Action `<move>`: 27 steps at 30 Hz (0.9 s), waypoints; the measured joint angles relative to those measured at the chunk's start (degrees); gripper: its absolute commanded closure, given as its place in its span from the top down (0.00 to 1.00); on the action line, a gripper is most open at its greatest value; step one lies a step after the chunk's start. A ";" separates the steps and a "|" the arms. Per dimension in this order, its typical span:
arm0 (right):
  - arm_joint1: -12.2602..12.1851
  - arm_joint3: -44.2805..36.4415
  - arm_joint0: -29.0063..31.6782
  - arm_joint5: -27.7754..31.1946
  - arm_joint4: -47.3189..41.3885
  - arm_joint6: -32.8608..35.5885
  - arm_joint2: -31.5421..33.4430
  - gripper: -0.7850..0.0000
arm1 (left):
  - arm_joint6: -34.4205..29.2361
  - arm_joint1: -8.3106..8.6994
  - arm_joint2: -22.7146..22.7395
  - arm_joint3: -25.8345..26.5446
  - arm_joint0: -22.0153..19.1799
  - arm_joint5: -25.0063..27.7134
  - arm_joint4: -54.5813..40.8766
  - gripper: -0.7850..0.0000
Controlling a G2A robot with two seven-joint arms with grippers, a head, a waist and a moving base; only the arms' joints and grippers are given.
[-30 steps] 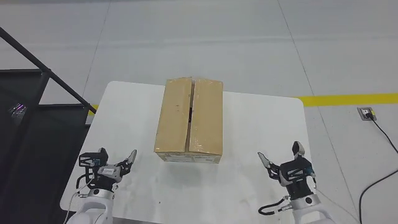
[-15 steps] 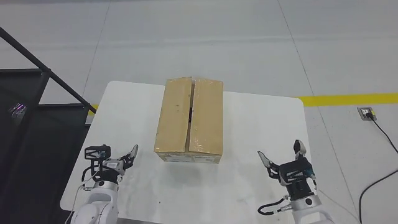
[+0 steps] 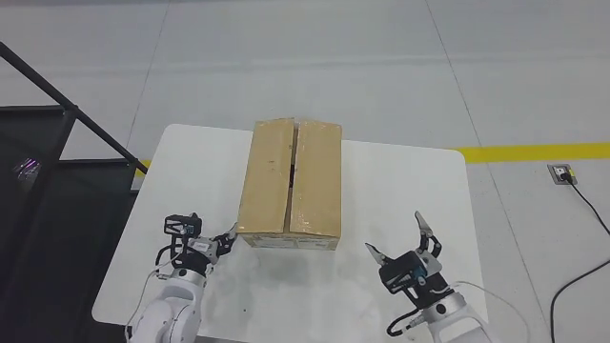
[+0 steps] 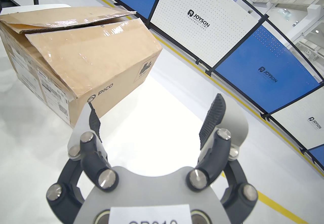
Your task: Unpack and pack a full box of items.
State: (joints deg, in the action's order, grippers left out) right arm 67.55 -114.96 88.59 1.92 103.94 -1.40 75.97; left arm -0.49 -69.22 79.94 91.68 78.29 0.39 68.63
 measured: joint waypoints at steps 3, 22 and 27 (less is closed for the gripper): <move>0.00 0.01 0.00 -0.01 -0.03 -0.01 0.01 1.00 | 0.61 -0.07 -0.49 0.02 0.13 0.74 0.66 1.00; 0.00 0.01 0.00 -0.01 -0.01 -0.01 0.00 1.00 | -0.91 -0.75 -1.29 -2.33 -0.70 -2.69 1.99 1.00; 0.00 0.01 0.00 -0.01 -0.01 -0.01 0.00 1.00 | -1.73 -1.18 -3.16 -3.60 -2.58 -2.05 1.72 1.00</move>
State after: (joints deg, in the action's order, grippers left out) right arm 67.55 -114.95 88.59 1.91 103.93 -1.41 75.97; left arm -2.22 -70.40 76.78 88.08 75.71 -1.66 70.35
